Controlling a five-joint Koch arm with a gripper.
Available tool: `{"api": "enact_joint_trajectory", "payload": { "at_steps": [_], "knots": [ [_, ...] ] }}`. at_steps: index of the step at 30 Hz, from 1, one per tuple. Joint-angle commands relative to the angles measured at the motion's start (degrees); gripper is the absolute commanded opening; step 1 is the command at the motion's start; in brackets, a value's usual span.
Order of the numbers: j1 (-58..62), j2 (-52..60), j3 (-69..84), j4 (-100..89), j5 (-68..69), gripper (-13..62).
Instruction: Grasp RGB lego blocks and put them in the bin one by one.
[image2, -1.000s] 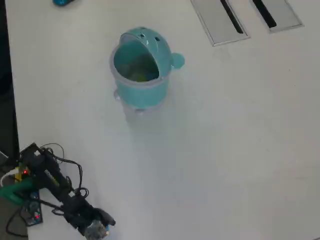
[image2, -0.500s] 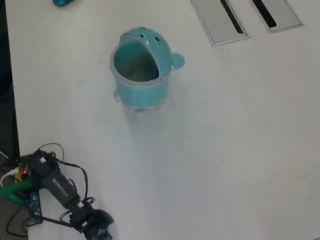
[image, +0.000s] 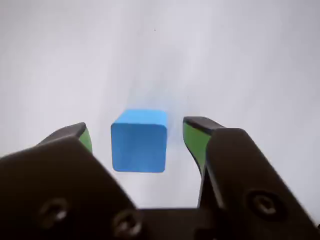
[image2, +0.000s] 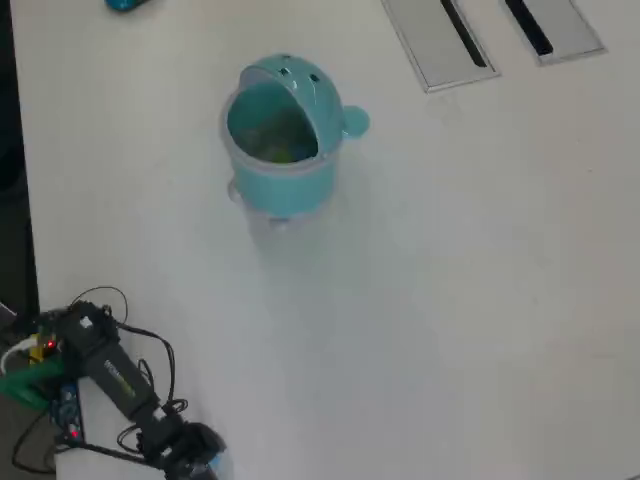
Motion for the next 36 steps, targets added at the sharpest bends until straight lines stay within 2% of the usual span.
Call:
{"api": "enact_joint_trajectory", "payload": {
  "at_steps": [1,22,36],
  "knots": [
    [1.4,0.5,-2.5,-0.7,-0.4,33.1],
    [-1.6,0.5,0.4,3.1,-1.6,33.5],
    [-2.4,-4.7,1.1,0.4,-2.0,33.0]
  ]
}}
